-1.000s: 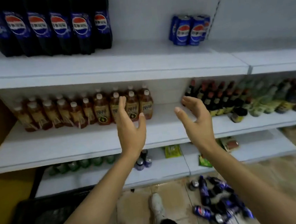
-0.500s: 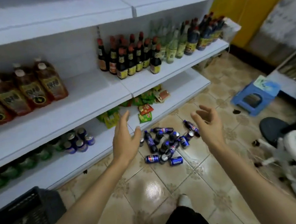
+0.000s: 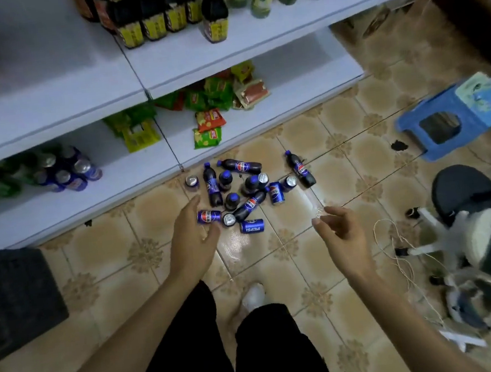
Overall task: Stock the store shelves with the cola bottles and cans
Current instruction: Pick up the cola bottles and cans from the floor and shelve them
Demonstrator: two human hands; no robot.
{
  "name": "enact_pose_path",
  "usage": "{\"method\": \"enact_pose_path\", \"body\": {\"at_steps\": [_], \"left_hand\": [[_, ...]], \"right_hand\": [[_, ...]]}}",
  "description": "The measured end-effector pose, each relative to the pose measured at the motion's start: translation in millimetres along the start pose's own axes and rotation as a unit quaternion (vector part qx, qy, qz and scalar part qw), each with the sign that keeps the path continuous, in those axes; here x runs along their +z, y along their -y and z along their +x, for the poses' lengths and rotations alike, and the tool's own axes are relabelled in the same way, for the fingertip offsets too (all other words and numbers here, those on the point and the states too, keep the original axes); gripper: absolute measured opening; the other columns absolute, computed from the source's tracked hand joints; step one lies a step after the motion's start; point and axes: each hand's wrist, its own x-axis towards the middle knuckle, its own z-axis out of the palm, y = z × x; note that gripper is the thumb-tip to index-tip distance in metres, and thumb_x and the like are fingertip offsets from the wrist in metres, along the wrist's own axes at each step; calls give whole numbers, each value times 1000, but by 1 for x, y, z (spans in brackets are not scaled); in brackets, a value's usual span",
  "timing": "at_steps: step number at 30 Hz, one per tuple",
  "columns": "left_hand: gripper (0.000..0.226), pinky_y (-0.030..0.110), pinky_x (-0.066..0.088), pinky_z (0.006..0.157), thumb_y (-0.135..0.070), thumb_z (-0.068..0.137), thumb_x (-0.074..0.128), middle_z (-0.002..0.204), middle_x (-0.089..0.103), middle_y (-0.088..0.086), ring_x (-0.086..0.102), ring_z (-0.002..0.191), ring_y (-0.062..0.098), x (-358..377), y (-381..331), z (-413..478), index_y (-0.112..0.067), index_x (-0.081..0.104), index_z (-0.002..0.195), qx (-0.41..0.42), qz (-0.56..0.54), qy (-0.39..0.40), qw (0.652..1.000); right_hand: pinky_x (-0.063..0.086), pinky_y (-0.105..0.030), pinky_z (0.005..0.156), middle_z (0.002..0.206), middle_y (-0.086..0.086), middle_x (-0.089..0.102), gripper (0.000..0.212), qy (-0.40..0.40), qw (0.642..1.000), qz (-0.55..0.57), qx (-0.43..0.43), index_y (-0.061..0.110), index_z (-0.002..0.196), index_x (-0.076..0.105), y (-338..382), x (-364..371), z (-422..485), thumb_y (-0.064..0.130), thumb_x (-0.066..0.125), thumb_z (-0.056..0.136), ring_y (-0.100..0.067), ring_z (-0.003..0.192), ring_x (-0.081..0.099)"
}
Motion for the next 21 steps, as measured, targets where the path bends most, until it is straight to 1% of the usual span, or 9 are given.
{"method": "enact_pose_path", "body": {"at_steps": [2,4,7,9,14,15,17,19,21], "left_hand": [[60,25,32,97,-15,89,63,135,45,-8,42,123,10,18,13,6,-17,37,143,-18,14,3,1000],[57,26,35,94,-12,87,63,127,46,-13,46,115,7,37,26,16,-18,41,140,-37,22,24,999],[43,26,42,83,-10,87,61,116,61,-6,58,92,7,79,52,39,-17,51,129,-97,10,98,990],[35,23,41,77,-12,89,60,109,65,-4,58,82,2,116,76,57,-18,56,123,-144,-1,147,979],[31,12,41,63,-16,89,61,109,62,-2,56,81,2,226,161,103,-16,56,120,-242,-27,227,943],[33,12,42,65,-17,90,60,111,61,-2,56,84,4,249,180,112,-15,55,122,-262,-31,233,936],[36,21,43,79,-18,90,60,117,60,2,56,97,13,294,219,130,-12,54,125,-299,-33,232,925],[39,31,44,95,-20,89,62,121,59,6,56,110,21,338,259,146,-10,53,126,-330,-43,220,917],[40,38,44,100,-23,85,66,119,59,10,56,112,26,380,298,163,-8,54,120,-360,-68,196,909]], "right_hand": [[51,-37,87,102,-1,67,29,35,999,-23,18,29,111,55,-20,9,21,30,70,86,-18,101,63],[48,-30,85,105,0,67,34,77,995,-64,26,22,115,57,-40,25,43,29,71,85,-16,103,62],[43,-25,84,109,-5,66,42,119,983,-128,53,12,120,57,-72,55,77,26,73,84,-16,104,60],[44,-27,85,109,-8,66,43,137,978,-139,70,10,120,57,-101,78,107,25,74,83,-17,105,60],[47,-30,82,111,-6,63,48,166,960,-159,160,15,125,55,-208,144,190,34,72,84,-20,99,60],[47,-30,82,110,-6,63,47,174,954,-165,182,15,125,54,-233,156,206,36,70,85,-21,98,61],[47,-32,82,107,-7,66,47,197,940,-176,215,14,125,53,-284,179,238,40,66,88,-22,94,62],[45,-30,78,94,0,66,49,211,932,-183,230,14,125,53,-335,203,270,44,64,88,-14,79,59],[46,-29,76,81,7,61,52,194,935,-178,238,13,124,54,-383,227,304,47,65,86,-8,71,57]]}}
